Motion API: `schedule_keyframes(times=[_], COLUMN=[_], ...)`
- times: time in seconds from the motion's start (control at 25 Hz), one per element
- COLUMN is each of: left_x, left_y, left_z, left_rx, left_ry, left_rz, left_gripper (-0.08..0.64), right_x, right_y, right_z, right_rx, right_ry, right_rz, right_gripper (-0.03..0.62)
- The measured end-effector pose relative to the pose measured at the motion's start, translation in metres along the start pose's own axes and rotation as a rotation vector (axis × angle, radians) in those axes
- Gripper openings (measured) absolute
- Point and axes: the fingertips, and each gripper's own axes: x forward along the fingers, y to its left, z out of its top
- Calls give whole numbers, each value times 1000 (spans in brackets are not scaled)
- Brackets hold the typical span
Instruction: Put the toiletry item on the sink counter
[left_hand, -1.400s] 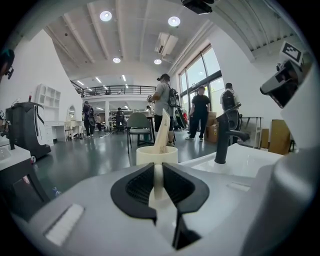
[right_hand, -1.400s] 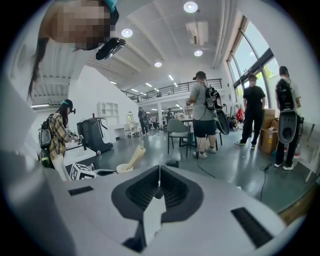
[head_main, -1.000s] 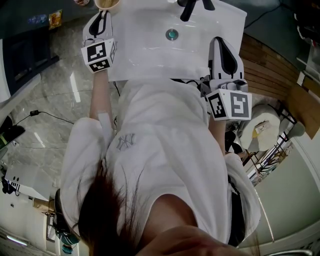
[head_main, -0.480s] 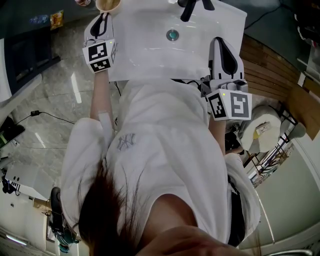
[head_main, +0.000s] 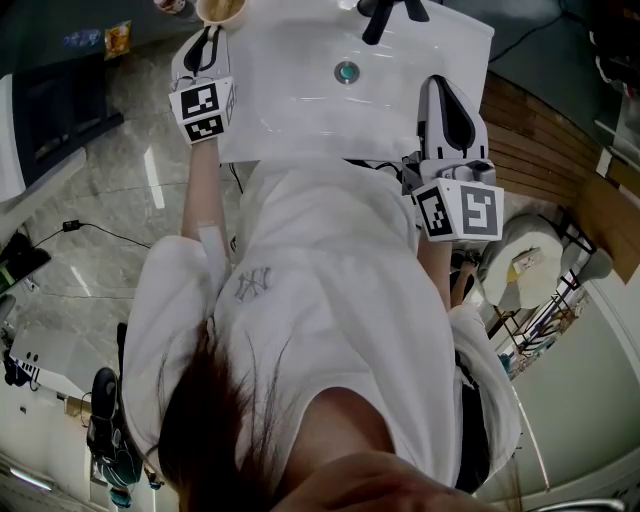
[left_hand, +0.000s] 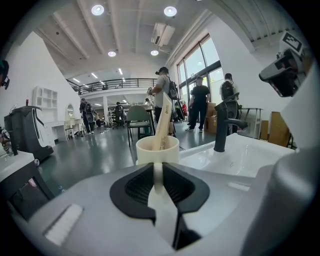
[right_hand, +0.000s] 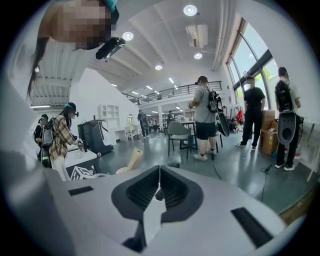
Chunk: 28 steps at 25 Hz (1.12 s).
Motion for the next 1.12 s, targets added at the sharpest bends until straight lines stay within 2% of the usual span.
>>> schedule_keyframes(times=[0.48, 0.72, 0.92, 1.12], left_x=[2, 0, -1, 0], left_y=[4, 0, 0, -6], left_z=[0, 4, 2, 2], left_rx=[-16, -18, -22, -17], left_ry=[23, 31, 40, 58], left_rz=[-8, -5, -7, -9], left_gripper=[60, 60, 60, 60], right_x=[-3, -16, -26, -34], right_y=[-11, -32, -58, -70], right_z=[12, 18, 24, 24], right_rx=[-13, -18, -18, 17], right_ry=[-25, -37, -49, -64], right_rz=[-18, -52, -112, -127], right_gripper=[11, 11, 11, 11])
